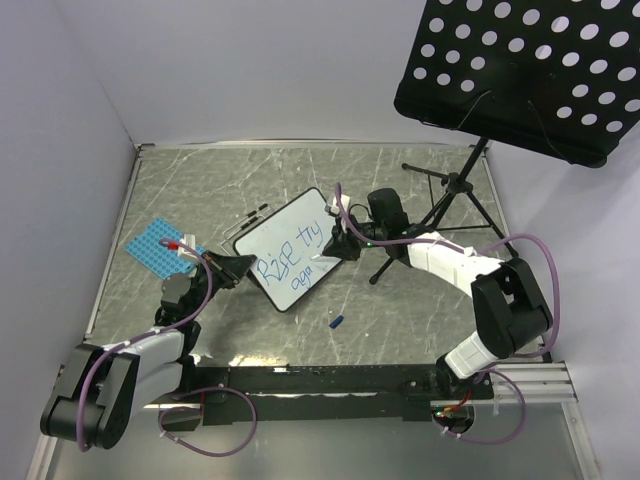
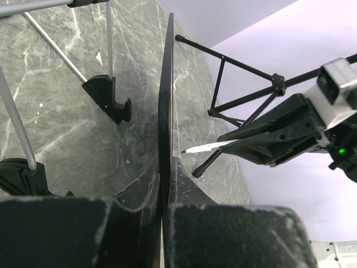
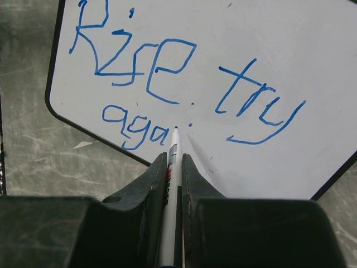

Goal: Write a sentence on the whiteboard

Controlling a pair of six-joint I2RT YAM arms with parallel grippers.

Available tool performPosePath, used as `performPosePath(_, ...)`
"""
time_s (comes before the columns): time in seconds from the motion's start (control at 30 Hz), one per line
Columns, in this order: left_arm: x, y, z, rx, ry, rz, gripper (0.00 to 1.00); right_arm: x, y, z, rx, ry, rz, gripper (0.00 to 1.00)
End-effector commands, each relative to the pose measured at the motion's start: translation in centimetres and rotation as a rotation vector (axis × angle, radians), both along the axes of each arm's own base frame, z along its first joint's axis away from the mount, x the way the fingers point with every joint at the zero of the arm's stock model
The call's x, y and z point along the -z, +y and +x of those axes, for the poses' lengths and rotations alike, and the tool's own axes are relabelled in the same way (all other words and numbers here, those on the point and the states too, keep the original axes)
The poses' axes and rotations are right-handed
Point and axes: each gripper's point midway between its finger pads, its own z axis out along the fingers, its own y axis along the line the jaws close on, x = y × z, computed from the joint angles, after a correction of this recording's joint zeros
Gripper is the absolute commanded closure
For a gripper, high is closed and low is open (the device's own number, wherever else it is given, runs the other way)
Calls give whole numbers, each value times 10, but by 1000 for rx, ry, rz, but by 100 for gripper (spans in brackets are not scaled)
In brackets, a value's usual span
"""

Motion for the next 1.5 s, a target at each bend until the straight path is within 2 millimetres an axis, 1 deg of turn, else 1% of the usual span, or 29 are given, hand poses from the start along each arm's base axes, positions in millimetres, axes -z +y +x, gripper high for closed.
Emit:
performPosePath(0.0, 7, -1, -15, 22, -18, -10, 99, 5, 5, 2, -25, 4, 7, 100)
performPosePath(0.3, 6, -2, -16, 26, -23, -9, 99, 17, 10, 3, -28, 23, -9, 100)
performPosePath(0.43, 7, -1, -17, 26, -20, -8, 99, 20, 9, 5, -16, 19, -20, 100)
performPosePath(0.53, 7, 0, -16, 20, -23, -5, 99, 20, 8, 8, -6, 14, -25, 100)
performPosePath(0.83, 8, 0, -17, 19, -22, -3, 99, 12, -1, 19, 43, -4, -23, 100)
performPosePath(1.1, 8, 0, -17, 19, -21, -4, 99, 14, -5, 21, 57, -2, -30, 100)
performPosePath(1.37, 8, 0, -17, 19, -20, -4, 99, 19, -6, 17, 40, 11, -39, 100)
performPosePath(1.43, 8, 0, -17, 20, -21, -4, 99, 19, -5, 15, 22, 10, -36, 100)
performPosePath(1.47, 7, 0, -17, 20, -22, -6, 99, 23, -6, 10, 15, 31, -47, 100)
